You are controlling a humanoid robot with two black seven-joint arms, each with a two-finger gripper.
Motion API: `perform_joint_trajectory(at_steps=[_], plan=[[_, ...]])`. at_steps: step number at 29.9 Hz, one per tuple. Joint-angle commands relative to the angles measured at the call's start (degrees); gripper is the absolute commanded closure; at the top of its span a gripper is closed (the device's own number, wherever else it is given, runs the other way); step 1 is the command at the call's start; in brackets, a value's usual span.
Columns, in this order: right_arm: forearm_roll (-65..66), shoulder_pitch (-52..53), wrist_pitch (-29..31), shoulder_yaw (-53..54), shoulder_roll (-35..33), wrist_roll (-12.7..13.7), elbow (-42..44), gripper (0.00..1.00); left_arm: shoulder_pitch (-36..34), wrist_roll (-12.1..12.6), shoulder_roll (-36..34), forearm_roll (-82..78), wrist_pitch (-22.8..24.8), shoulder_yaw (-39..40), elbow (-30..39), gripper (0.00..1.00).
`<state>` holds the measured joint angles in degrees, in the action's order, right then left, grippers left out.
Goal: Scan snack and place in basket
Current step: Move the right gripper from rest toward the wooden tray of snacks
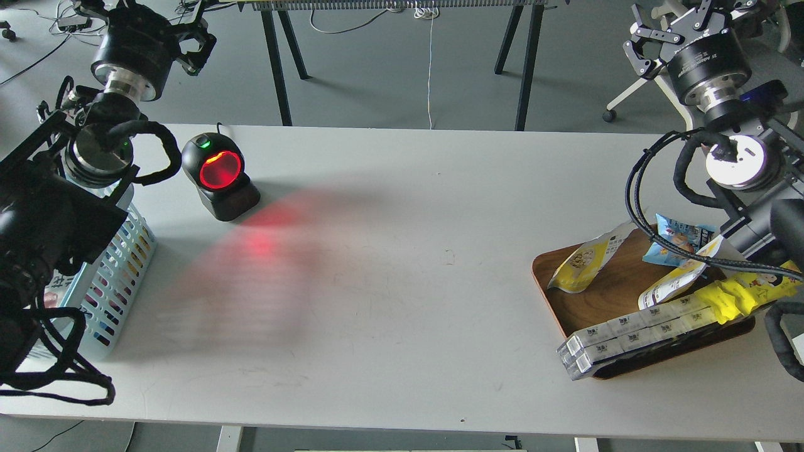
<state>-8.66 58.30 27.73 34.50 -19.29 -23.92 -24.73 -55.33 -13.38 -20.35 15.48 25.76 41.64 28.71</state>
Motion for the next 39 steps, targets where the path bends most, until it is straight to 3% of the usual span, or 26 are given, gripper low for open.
perform_joint_trajectory(at_steps=[1,10,18,27,35,39], plan=[[0.0,0.1,-0.1,0.1,0.0,-0.3,0.0,0.00,-0.1,-0.2,0.1,0.0,0.0,-0.3,0.0,0.00],[0.4,2.2,0.3,-1.4,-5.5,-0.5,-1.5,0.00,-0.4,0.0,-0.4,0.1,0.1,-0.8,0.6,0.00],[2.2,14.5,0.3,-18.9,-15.4,-2.0,-11.2,0.00,-0.4,0.0,-0.6,0.1,2.2,-0.7,0.9,0.00],[25.3,25.2,0.0,-30.3,-18.0,-4.1,-21.2,0.01,-0.4,-0.2,-1.0,0.1,2.2,-0.6,1.0,0.00],[42.2,36.0,-1.1,-42.7,-17.5,-4.1,-29.4,0.01,0.0,-0.2,-1.8,0.1,2.2,-0.6,1.0,0.00],[48.6,41.5,-5.0,-48.0,-17.3,-4.1,-37.3,0.01,0.0,-0.2,-1.4,0.1,2.2,-0.6,1.0,0.00]])
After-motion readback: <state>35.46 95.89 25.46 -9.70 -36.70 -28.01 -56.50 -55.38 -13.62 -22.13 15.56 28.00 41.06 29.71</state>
